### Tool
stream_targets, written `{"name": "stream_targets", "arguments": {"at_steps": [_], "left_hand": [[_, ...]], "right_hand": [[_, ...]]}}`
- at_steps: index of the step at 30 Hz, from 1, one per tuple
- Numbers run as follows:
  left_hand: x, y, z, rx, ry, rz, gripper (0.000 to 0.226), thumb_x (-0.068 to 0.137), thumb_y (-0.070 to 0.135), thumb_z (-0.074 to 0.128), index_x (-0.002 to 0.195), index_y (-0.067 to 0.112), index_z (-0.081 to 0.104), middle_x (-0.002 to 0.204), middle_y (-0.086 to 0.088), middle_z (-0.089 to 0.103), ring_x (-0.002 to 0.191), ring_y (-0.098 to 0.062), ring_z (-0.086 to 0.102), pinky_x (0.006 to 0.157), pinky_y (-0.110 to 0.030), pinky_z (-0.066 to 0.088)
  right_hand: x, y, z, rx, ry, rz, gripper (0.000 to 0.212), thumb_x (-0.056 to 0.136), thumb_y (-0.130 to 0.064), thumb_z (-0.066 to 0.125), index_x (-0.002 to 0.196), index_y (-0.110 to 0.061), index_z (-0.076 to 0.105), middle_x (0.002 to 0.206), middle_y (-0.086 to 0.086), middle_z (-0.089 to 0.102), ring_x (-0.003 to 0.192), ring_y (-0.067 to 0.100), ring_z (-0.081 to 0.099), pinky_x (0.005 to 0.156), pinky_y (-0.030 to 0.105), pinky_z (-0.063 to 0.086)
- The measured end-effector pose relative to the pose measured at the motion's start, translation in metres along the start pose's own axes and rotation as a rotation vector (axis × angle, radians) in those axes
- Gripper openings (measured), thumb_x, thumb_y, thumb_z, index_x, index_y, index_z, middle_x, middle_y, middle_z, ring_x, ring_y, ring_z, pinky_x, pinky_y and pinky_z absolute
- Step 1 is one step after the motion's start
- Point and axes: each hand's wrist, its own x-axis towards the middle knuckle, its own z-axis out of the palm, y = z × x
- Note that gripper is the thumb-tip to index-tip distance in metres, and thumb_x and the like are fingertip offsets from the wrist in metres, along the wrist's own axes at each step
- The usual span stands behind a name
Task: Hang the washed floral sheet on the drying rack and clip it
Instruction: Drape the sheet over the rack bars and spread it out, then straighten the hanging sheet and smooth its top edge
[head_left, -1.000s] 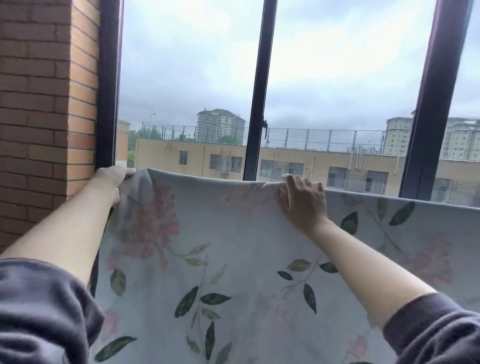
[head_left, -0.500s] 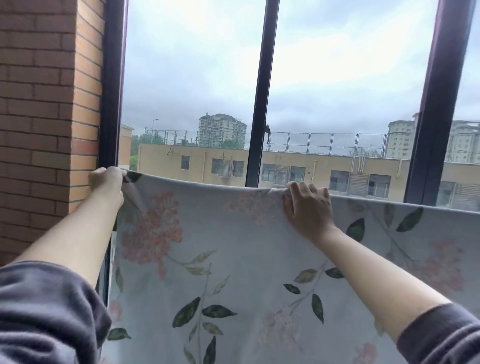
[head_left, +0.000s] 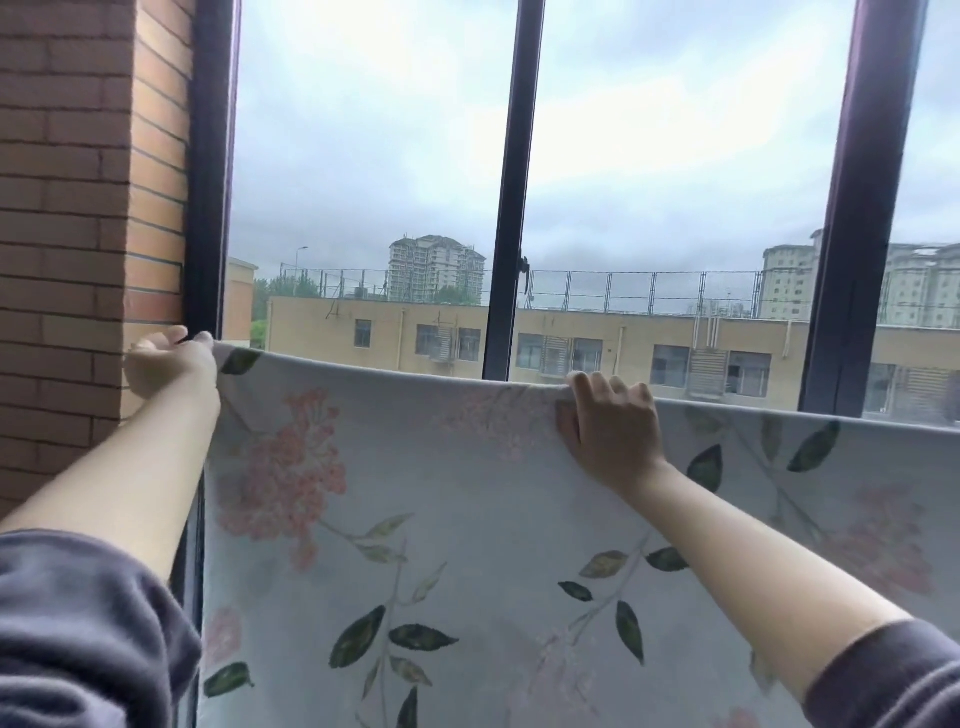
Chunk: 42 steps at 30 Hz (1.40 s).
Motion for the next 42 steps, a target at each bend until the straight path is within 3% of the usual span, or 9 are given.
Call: {"name": "stream_targets", "arguments": {"at_steps": [6, 11, 15, 19, 24, 27, 32, 35, 42], "left_hand": [[-0.003, -0.002, 0.008, 0.012, 0.024, 0.128, 0.024, 0.077, 0.021, 0.070, 0.067, 0.029, 0.049, 0.098, -0.005, 0.071, 0.078, -0.015, 0.063, 0.073, -0.024, 0.053], [-0.011, -0.044, -0.007, 0.174, -0.030, 0.067, 0.010, 0.077, 0.020, 0.067, 0.086, 0.025, 0.065, 0.098, -0.007, 0.071, 0.090, -0.026, 0.067, 0.079, -0.037, 0.057], [-0.043, -0.070, -0.014, 0.320, -0.158, 0.119, 0.019, 0.084, 0.017, 0.061, 0.102, 0.016, 0.068, 0.106, -0.006, 0.069, 0.098, -0.025, 0.064, 0.087, -0.033, 0.052], [-0.094, -0.102, -0.030, 0.478, -0.389, 0.158, 0.028, 0.089, 0.015, 0.052, 0.115, 0.016, 0.061, 0.110, -0.010, 0.066, 0.091, -0.027, 0.060, 0.071, -0.030, 0.046], [-0.175, -0.135, -0.062, 0.471, -0.675, 0.272, 0.029, 0.087, 0.007, 0.052, 0.112, 0.019, 0.059, 0.119, 0.010, 0.053, 0.103, -0.021, 0.056, 0.088, -0.033, 0.046], [-0.221, -0.162, -0.084, 0.453, -0.806, 0.366, 0.035, 0.085, 0.003, 0.056, 0.117, 0.018, 0.059, 0.135, 0.007, 0.049, 0.124, -0.012, 0.046, 0.106, -0.029, 0.035], [-0.275, -0.201, -0.128, 0.465, -0.801, 0.579, 0.043, 0.083, 0.000, 0.059, 0.123, 0.014, 0.058, 0.138, 0.000, 0.049, 0.127, -0.009, 0.042, 0.108, -0.024, 0.032], [-0.304, -0.227, -0.163, 0.512, -0.792, 0.637, 0.035, 0.082, 0.008, 0.050, 0.115, 0.005, 0.062, 0.125, -0.012, 0.057, 0.119, -0.022, 0.050, 0.102, -0.036, 0.042], [-0.387, -0.257, -0.226, 0.709, -0.922, 0.505, 0.026, 0.077, -0.001, 0.055, 0.098, 0.011, 0.066, 0.120, -0.004, 0.059, 0.112, -0.024, 0.053, 0.092, -0.034, 0.045]], "right_hand": [[0.000, 0.001, -0.001, -0.022, -0.004, 0.047, 0.048, 0.090, -0.046, 0.029, 0.094, -0.009, 0.060, 0.077, 0.009, 0.064, 0.067, 0.027, 0.061, 0.071, 0.039, 0.044], [-0.014, 0.002, 0.002, 0.047, -0.028, 0.058, 0.056, 0.091, -0.046, 0.026, 0.128, -0.010, 0.049, 0.121, 0.010, 0.057, 0.110, 0.031, 0.053, 0.094, 0.049, 0.037], [-0.039, -0.010, 0.003, 0.091, -0.047, -0.012, 0.057, 0.095, -0.039, 0.032, 0.148, -0.018, 0.029, 0.156, 0.008, 0.022, 0.145, 0.030, 0.015, 0.115, 0.057, 0.007], [-0.074, -0.029, 0.007, 0.095, -0.128, -0.084, 0.057, 0.095, -0.035, 0.034, 0.150, -0.023, 0.023, 0.159, 0.010, 0.008, 0.145, 0.035, 0.004, 0.112, 0.061, 0.012], [-0.133, -0.045, 0.010, 0.179, -0.268, -0.087, 0.055, 0.095, -0.034, 0.034, 0.148, -0.027, 0.026, 0.159, 0.008, 0.011, 0.145, 0.033, 0.010, 0.111, 0.060, 0.018], [-0.181, -0.048, 0.009, 0.225, -0.351, -0.067, 0.055, 0.095, -0.034, 0.035, 0.149, -0.027, 0.024, 0.159, 0.007, 0.009, 0.145, 0.032, 0.012, 0.110, 0.059, 0.022], [-0.262, -0.044, 0.005, 0.272, -0.537, -0.024, 0.055, 0.096, -0.037, 0.033, 0.149, -0.028, 0.022, 0.158, 0.007, 0.014, 0.144, 0.031, 0.018, 0.108, 0.058, 0.027], [-0.302, -0.033, -0.001, 0.268, -0.645, -0.006, 0.055, 0.095, -0.039, 0.030, 0.149, -0.028, 0.023, 0.157, 0.007, 0.018, 0.143, 0.031, 0.023, 0.108, 0.057, 0.031], [-0.383, 0.012, -0.030, 0.324, -0.862, 0.024, 0.054, 0.094, -0.040, 0.022, 0.145, -0.025, 0.033, 0.153, 0.008, 0.031, 0.138, 0.031, 0.034, 0.107, 0.054, 0.035]]}}
